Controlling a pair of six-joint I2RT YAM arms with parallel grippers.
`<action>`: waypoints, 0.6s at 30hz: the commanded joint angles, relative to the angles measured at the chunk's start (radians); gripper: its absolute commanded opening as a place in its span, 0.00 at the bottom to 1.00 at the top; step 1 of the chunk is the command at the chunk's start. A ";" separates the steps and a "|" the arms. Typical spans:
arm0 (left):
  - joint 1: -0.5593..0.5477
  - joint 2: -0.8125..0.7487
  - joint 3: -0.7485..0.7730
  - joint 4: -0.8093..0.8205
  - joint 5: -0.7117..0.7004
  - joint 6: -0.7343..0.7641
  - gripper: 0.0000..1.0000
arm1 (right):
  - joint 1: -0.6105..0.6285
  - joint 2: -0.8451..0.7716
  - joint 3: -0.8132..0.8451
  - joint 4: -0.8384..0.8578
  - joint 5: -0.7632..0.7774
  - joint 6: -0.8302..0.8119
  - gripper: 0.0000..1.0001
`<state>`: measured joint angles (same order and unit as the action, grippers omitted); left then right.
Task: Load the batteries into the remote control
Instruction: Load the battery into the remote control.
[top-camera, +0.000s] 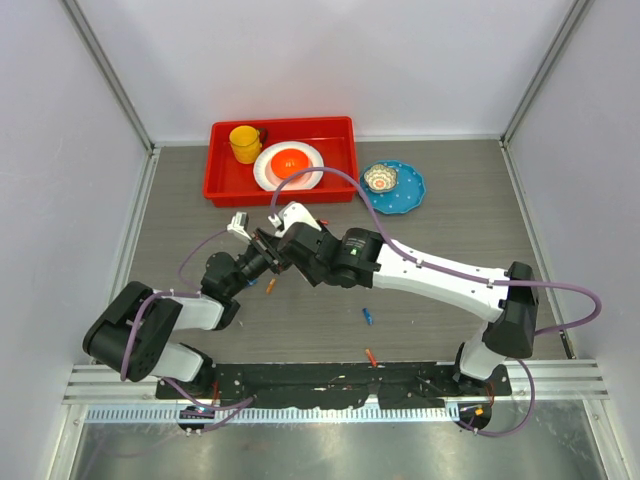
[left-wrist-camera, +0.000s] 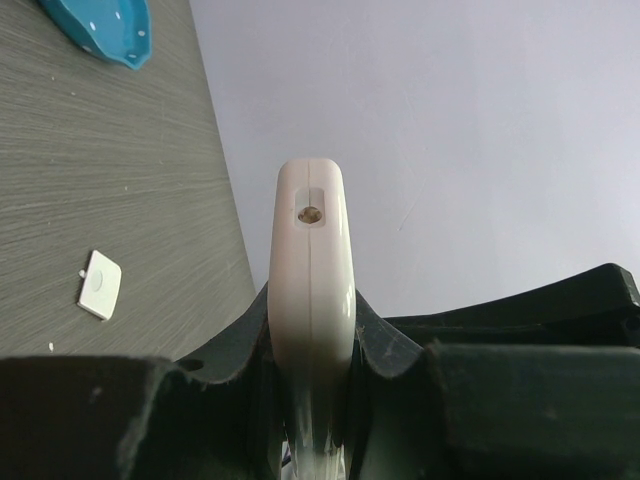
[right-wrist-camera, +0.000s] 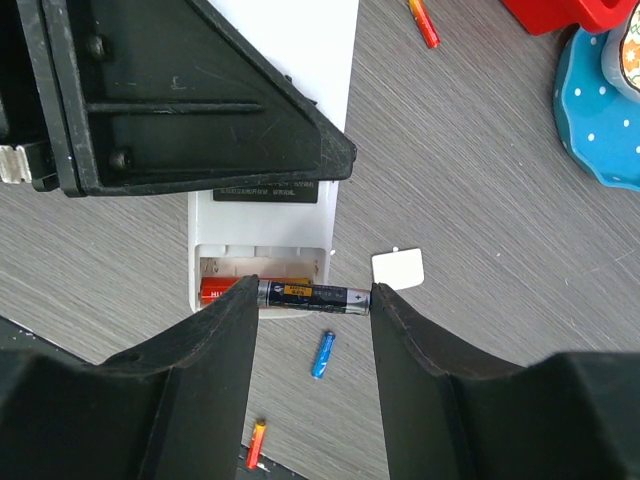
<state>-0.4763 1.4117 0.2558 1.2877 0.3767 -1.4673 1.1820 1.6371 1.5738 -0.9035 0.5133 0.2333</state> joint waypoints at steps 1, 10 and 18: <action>-0.005 -0.022 0.013 0.259 -0.005 -0.010 0.00 | 0.005 0.001 0.046 0.028 0.001 -0.018 0.37; -0.005 -0.025 0.010 0.259 -0.007 -0.010 0.00 | 0.005 0.018 0.043 0.037 -0.006 -0.015 0.41; -0.005 -0.025 0.010 0.259 -0.007 -0.010 0.00 | 0.005 0.032 0.046 0.044 -0.012 -0.011 0.48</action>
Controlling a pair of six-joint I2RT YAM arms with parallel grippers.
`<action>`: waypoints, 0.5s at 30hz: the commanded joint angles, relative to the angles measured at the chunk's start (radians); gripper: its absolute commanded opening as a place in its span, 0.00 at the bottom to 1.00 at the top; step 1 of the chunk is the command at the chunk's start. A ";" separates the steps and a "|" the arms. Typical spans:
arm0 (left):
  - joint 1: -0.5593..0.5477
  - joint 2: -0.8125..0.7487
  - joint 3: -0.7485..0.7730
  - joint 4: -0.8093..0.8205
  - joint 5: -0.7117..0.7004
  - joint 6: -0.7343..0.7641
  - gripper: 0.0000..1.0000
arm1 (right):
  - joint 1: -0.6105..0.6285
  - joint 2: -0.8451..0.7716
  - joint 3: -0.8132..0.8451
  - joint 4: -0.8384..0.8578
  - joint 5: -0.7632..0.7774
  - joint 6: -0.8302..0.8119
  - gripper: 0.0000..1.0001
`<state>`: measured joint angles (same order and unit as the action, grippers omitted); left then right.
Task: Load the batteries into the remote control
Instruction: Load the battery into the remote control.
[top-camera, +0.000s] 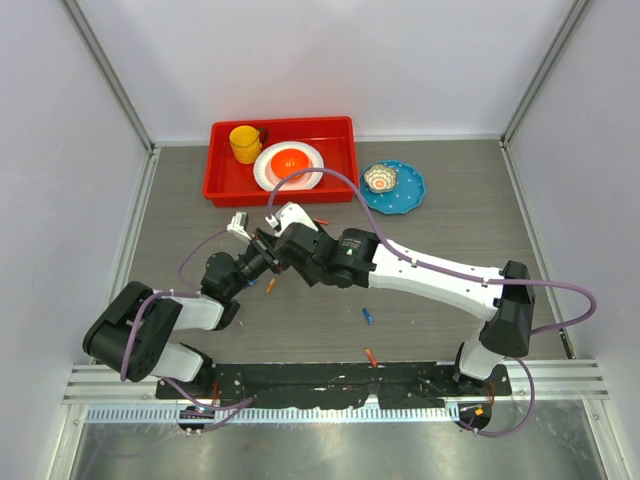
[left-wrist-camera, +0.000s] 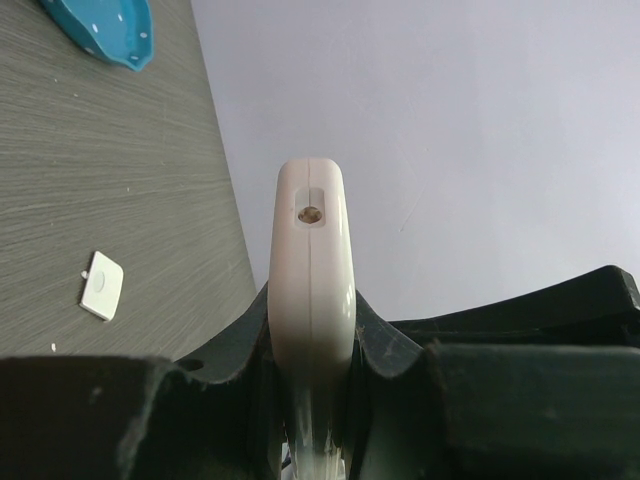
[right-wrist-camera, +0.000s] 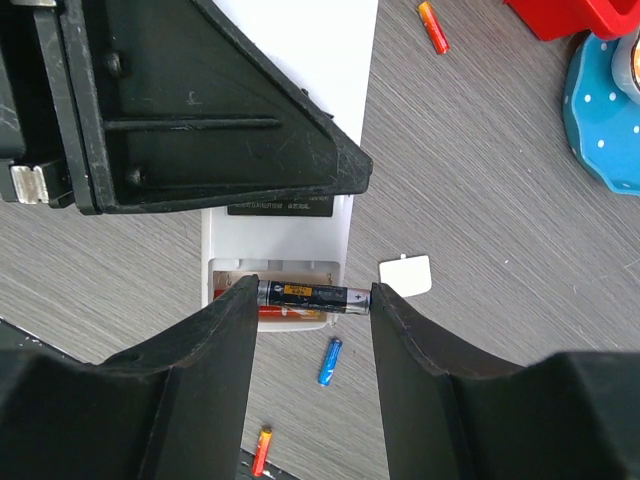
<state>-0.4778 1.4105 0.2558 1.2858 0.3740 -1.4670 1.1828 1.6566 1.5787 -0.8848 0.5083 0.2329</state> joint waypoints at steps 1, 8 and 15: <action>-0.005 -0.025 0.010 0.260 -0.004 -0.009 0.01 | 0.005 0.011 0.041 0.026 -0.007 -0.007 0.48; -0.005 -0.025 0.005 0.260 -0.007 -0.007 0.01 | 0.005 0.015 0.043 0.030 -0.010 -0.007 0.53; -0.005 -0.022 0.007 0.260 -0.007 -0.007 0.00 | 0.005 0.015 0.041 0.032 -0.007 -0.003 0.59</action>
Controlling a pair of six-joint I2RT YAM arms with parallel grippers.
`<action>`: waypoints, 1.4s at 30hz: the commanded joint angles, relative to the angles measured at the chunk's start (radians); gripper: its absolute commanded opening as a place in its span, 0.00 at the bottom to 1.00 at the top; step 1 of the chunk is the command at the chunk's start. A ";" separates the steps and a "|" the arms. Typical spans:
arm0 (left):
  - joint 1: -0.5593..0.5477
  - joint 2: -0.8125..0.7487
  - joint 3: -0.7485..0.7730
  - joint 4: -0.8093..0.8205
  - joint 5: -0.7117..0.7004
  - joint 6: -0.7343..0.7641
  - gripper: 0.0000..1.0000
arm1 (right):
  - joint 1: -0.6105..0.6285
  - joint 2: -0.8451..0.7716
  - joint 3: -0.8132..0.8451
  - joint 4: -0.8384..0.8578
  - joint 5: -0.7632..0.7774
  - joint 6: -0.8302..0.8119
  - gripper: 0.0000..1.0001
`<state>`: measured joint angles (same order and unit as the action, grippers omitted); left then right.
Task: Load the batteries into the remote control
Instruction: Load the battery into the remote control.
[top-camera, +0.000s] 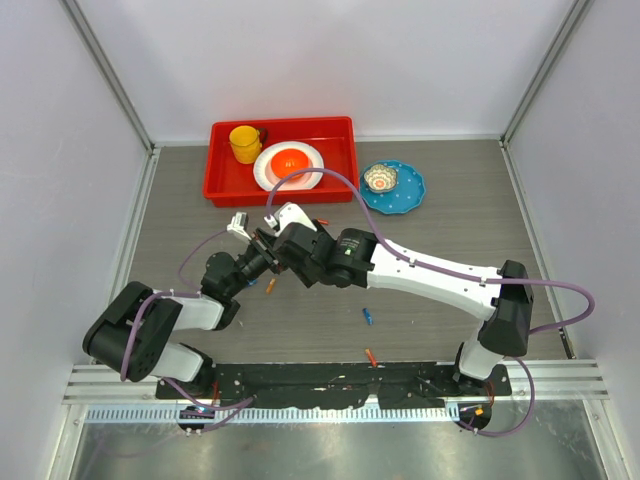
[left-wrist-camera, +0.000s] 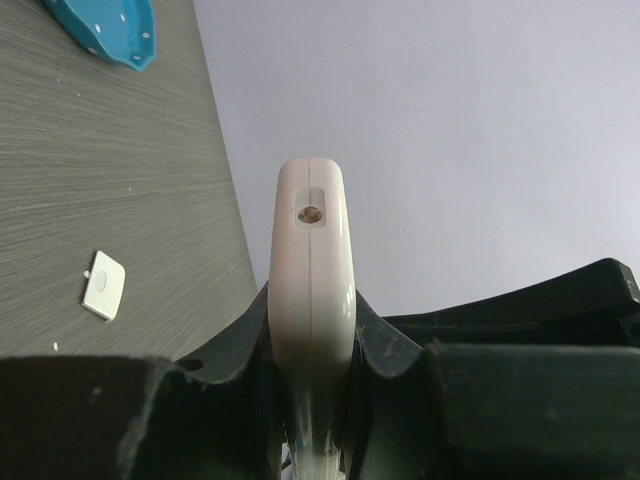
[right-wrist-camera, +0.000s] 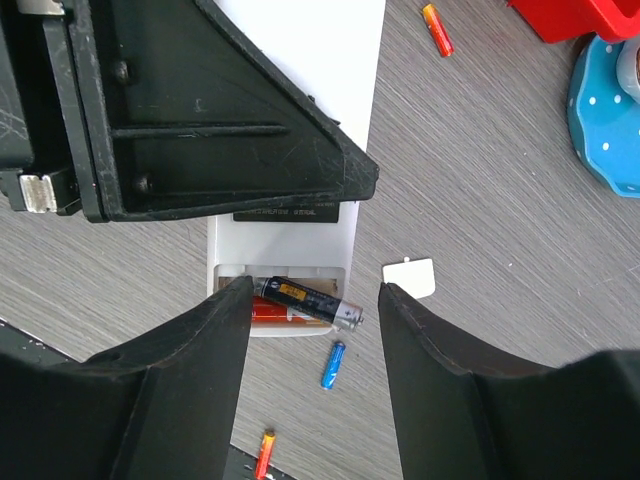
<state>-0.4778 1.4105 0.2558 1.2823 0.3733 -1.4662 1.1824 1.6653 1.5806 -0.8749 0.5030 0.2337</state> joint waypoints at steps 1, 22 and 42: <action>-0.005 -0.022 0.007 0.264 -0.005 -0.008 0.00 | 0.005 0.007 0.041 0.021 -0.001 -0.004 0.59; -0.005 -0.015 0.002 0.264 -0.008 -0.002 0.00 | 0.005 -0.013 0.084 0.054 0.003 0.016 0.66; -0.005 0.001 0.019 0.264 0.001 0.004 0.00 | 0.002 -0.375 -0.263 0.205 0.198 0.188 0.66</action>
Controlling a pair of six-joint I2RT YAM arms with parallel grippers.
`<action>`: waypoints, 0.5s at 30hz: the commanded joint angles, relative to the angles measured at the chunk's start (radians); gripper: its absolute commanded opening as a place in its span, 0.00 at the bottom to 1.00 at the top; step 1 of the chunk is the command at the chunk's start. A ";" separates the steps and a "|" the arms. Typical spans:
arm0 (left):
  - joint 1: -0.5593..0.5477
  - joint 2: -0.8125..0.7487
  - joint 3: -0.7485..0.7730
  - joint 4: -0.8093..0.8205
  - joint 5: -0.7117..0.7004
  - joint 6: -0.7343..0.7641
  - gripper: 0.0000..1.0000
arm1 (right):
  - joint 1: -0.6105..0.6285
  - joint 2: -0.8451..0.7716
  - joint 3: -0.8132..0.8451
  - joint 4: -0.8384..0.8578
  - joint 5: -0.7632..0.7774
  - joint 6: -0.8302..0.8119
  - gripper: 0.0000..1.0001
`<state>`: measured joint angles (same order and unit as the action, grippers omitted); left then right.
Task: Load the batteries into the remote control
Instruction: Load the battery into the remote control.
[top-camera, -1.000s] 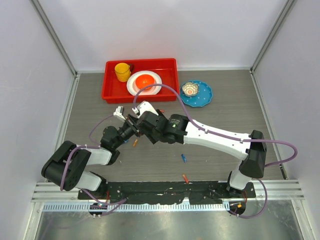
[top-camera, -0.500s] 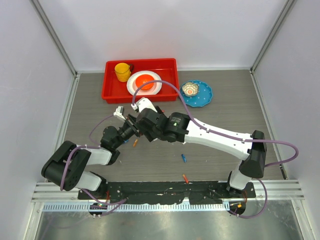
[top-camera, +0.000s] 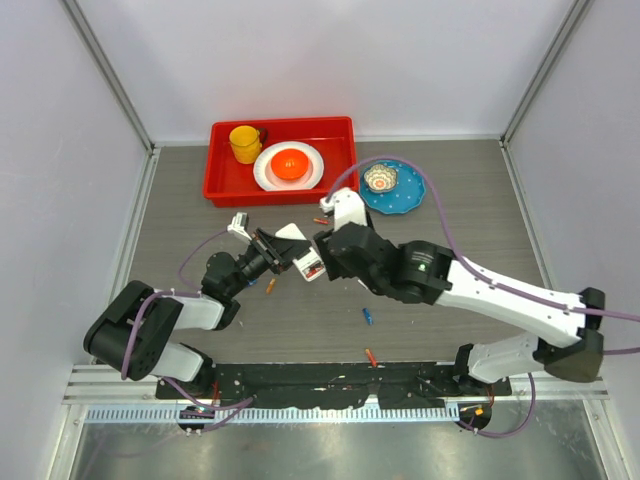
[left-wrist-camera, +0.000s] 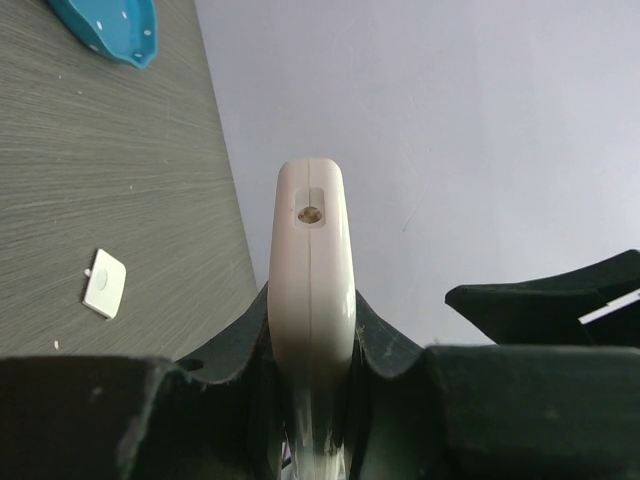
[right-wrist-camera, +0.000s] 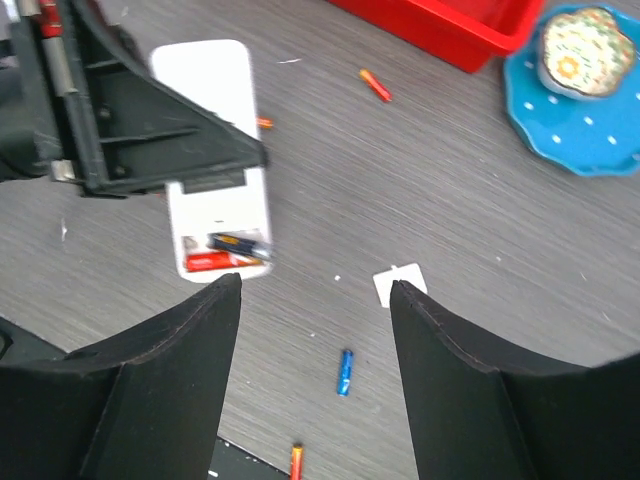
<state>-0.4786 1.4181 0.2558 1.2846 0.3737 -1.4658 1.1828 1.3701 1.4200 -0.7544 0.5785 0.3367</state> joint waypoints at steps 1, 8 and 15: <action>-0.005 -0.010 0.019 0.262 0.001 0.005 0.00 | 0.003 -0.086 -0.134 0.087 0.130 0.093 0.66; -0.005 -0.004 0.028 0.262 0.008 0.001 0.00 | 0.001 -0.074 -0.185 0.110 0.158 0.119 0.66; -0.005 -0.007 0.020 0.262 0.013 -0.004 0.00 | -0.009 -0.043 -0.187 0.139 0.205 0.110 0.66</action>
<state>-0.4786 1.4181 0.2558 1.2854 0.3759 -1.4666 1.1801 1.3293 1.2243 -0.6861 0.7177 0.4252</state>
